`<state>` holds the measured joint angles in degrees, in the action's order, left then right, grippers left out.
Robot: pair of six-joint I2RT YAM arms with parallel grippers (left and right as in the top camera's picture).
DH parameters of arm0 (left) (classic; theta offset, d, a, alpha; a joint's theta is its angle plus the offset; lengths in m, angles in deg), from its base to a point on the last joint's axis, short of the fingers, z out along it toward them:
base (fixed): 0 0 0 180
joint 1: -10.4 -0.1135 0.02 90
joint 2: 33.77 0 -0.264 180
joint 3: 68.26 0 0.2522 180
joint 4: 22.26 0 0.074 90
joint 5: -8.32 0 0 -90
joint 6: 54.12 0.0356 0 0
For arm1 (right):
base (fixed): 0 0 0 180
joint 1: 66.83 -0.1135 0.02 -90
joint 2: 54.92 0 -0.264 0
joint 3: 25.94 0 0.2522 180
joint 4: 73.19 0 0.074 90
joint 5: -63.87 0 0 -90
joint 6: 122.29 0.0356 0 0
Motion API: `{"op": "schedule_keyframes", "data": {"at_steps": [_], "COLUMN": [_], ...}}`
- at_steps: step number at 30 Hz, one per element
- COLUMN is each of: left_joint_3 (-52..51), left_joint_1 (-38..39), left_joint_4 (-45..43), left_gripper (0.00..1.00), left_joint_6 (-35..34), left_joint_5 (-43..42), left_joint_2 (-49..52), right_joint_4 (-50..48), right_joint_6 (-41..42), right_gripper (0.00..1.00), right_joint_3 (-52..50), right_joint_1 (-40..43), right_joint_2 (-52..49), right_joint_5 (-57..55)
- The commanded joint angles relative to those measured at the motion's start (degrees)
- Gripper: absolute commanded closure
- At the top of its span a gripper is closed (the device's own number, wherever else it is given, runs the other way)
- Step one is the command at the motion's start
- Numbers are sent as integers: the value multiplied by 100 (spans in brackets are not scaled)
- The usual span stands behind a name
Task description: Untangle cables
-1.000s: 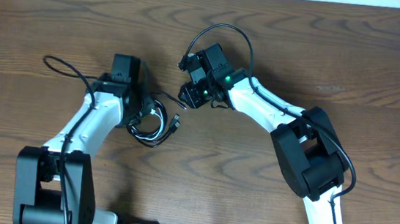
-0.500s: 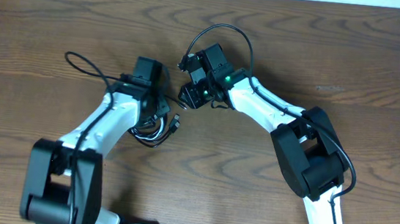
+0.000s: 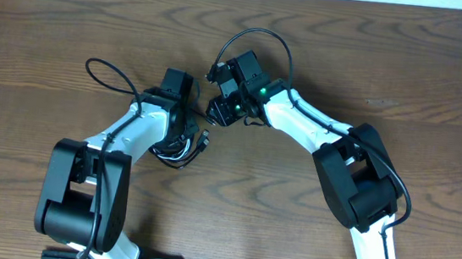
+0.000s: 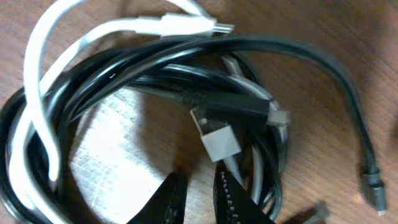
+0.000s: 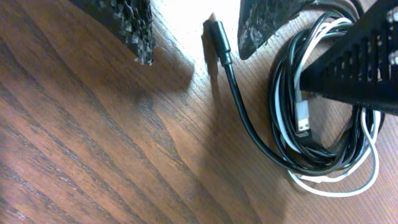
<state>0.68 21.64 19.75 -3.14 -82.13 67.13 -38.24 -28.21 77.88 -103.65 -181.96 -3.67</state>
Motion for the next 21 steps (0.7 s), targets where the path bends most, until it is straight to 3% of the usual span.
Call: {"op": "schedule_keyframes", "data": {"at_steps": [1,6,21], "left_joint_3": [166,461,590], "left_joint_1": [-166,-299,-275], "left_joint_4": [352,820,573], "left_gripper": [80,80,80], "left_joint_6": [-48,61,-186], "left_joint_5": [201,289,243], "left_joint_2": [127,116,70], "right_joint_4": [4,0,2], "right_joint_6": [-52,-52,-52], "right_gripper": [60,60,60], "right_joint_3": [9,9,9], "right_joint_1": [9,9,9], "right_joint_2": [-61,-59,-59], "right_joint_5": [13,13,13]}}
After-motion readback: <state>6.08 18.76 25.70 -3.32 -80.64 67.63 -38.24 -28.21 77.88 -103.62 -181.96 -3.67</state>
